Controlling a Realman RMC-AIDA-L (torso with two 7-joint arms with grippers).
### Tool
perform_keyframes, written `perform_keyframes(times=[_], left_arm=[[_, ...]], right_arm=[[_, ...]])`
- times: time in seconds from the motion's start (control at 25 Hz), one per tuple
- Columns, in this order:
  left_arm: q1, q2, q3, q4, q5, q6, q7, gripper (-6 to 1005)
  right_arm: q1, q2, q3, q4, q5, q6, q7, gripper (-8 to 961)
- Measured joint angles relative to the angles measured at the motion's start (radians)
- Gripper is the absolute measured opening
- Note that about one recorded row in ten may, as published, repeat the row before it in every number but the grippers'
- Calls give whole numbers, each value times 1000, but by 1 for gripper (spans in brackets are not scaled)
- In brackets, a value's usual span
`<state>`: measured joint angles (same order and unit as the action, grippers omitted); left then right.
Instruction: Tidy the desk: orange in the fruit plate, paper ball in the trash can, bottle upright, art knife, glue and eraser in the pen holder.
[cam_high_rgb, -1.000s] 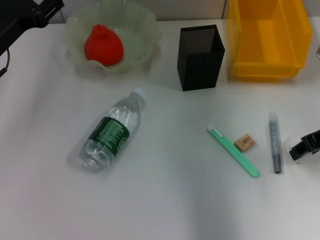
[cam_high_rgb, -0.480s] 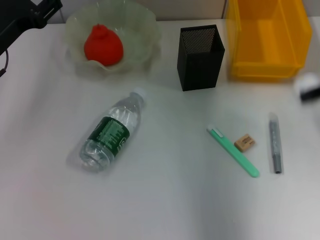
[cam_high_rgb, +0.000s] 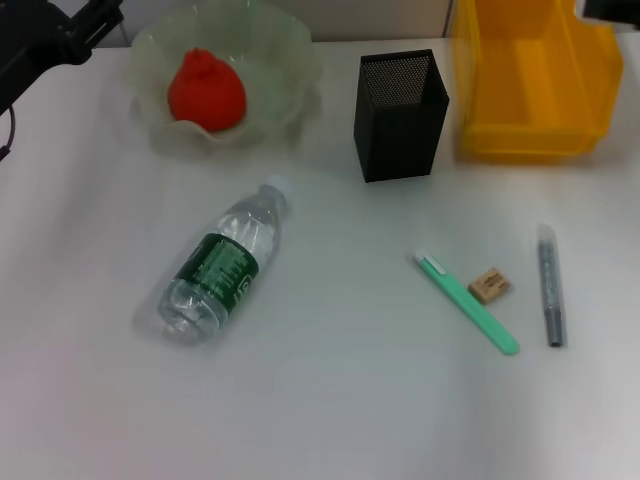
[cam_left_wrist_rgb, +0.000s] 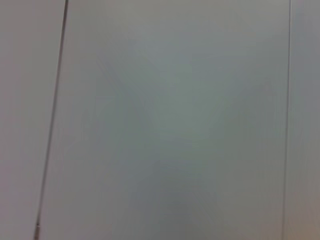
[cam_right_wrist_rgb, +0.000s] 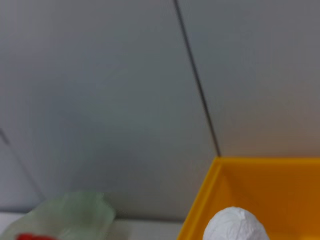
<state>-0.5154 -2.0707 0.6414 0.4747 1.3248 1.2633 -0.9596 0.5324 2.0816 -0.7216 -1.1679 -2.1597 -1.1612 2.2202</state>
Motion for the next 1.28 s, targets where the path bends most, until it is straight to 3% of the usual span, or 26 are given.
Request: perform_keyframes(times=[0.12, 0.2, 0.24, 0.28, 0.36, 0.4, 0.48, 0.6, 0.76, 0.92, 1.08, 1.28], left_arm=[[17, 4, 41, 30, 8, 19, -47, 680], [54, 5, 141, 116, 10, 25, -139, 680], [54, 5, 141, 116, 10, 25, -139, 680], [80, 6, 209, 182, 10, 26, -201, 680], [91, 6, 235, 210, 10, 26, -229, 680], [134, 7, 331, 321, 21, 27, -328, 679], [155, 7, 379, 395, 52, 27, -390, 679], [168, 7, 421, 488, 147, 30, -512, 679], [138, 4, 446, 502, 244, 33, -590, 679], [87, 1, 452, 458, 301, 22, -604, 679], [42, 1, 479, 424, 348, -19, -623, 679], [-20, 1, 565, 400, 474, -103, -735, 679]], right_arm=[[56, -2, 1, 152, 12, 124, -101, 430], [83, -1, 1, 212, 24, 178, -175, 432], [91, -1, 1, 230, 31, 192, -206, 434], [104, 2, -5, 258, 44, 207, -257, 435], [107, 2, -12, 266, 47, 215, -266, 437], [109, 2, -21, 274, 48, 227, -271, 439], [110, 3, -46, 291, 58, 264, -273, 441], [106, 3, -60, 302, 86, 279, -283, 528], [97, 3, -70, 327, 187, 288, -345, 644], [65, 3, -74, 331, 335, 259, -436, 690], [20, 3, -75, 398, 575, 126, -636, 701], [-23, 4, -75, 602, 868, -92, -962, 702]])
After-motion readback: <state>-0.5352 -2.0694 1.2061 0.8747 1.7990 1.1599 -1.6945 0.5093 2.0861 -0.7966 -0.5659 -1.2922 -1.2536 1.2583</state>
